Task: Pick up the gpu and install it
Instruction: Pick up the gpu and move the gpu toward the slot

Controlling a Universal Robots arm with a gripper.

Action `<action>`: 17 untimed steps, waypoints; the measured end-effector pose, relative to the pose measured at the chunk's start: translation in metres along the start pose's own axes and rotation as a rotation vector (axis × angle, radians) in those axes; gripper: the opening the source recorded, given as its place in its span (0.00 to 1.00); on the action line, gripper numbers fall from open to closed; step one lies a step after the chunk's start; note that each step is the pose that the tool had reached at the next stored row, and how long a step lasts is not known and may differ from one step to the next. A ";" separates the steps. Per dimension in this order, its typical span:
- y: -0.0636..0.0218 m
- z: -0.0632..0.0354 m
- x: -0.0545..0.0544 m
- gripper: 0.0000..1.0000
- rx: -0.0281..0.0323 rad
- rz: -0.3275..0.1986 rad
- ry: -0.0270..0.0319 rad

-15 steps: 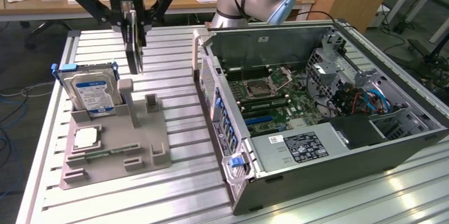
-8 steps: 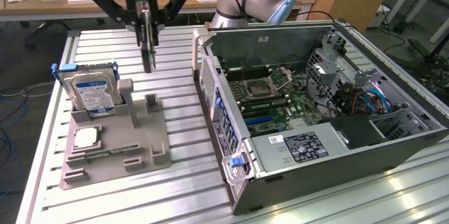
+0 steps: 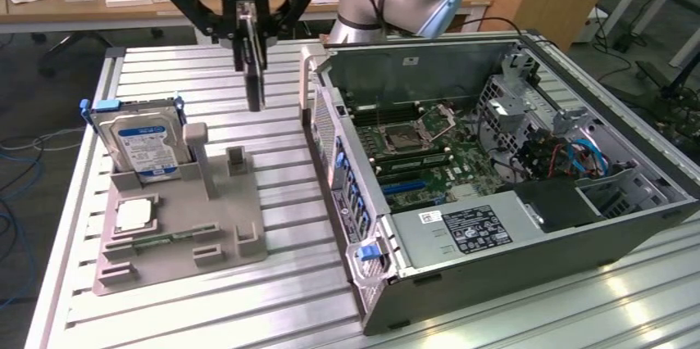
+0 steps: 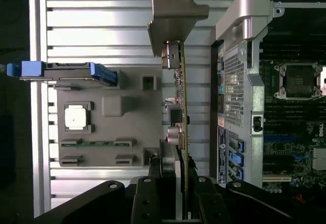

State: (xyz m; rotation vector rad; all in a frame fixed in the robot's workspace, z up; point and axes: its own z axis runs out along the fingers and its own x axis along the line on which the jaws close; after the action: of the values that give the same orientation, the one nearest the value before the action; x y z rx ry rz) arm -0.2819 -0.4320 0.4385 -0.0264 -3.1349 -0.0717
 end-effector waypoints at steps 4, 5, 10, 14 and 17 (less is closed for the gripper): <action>0.0003 0.0001 -0.016 0.28 0.0001 -0.001 0.0001; 0.0003 0.0001 -0.021 0.28 0.0001 -0.001 0.0001; 0.0007 0.0003 -0.043 0.28 0.0001 -0.002 0.0001; 0.0010 0.0004 -0.061 0.28 0.0001 -0.002 0.0002; 0.0012 0.0006 -0.075 0.28 0.0001 -0.002 0.0001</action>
State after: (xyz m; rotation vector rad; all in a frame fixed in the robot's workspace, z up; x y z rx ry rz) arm -0.2070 -0.4319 0.4375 -0.0238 -3.1349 -0.0716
